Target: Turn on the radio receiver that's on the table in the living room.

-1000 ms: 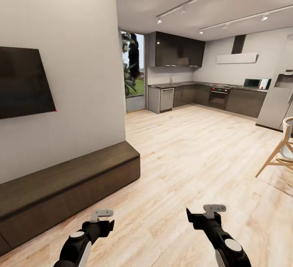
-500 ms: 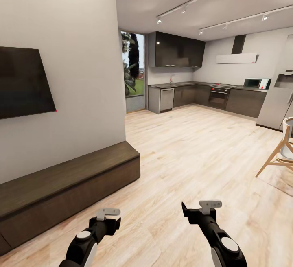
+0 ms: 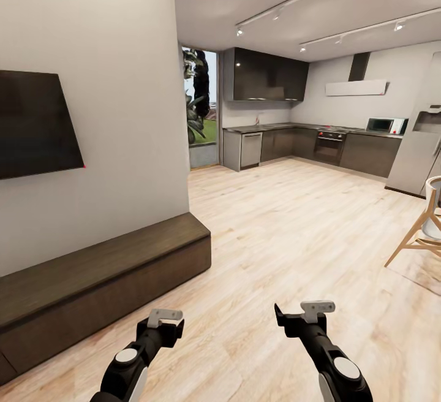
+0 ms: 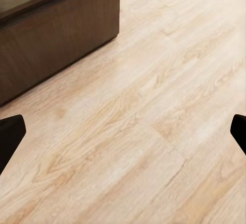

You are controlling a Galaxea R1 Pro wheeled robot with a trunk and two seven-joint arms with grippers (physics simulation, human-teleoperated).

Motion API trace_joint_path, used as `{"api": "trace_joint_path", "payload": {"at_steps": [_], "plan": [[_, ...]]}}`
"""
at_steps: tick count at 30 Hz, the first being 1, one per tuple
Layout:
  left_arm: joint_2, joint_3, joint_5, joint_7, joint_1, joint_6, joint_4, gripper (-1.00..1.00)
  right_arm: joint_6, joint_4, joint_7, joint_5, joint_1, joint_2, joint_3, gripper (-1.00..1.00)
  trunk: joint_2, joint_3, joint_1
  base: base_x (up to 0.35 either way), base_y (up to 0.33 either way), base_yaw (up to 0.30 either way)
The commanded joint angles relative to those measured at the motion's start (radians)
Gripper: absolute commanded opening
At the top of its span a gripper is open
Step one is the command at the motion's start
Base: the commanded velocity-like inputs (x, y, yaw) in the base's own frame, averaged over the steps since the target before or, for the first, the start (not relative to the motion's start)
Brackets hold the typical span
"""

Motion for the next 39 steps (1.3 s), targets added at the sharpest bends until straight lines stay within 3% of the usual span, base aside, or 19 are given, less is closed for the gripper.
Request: {"api": "trace_joint_path", "payload": {"at_steps": [1,39], "plan": [[0.0,0.0,0.0,0.0,0.0,0.0,-0.001,1.0,0.0,0.0,0.0,0.0,0.0,0.0,0.0,1.0,0.0,0.0,0.0,0.0,0.0,0.0],[-0.001,0.001,0.004,0.0,0.0,-0.029,0.004,1.0,0.002,-0.006,-0.005,0.0,0.0,0.0,-0.006,1.0,0.0,0.0,0.0,0.0,0.0,0.0]]}}
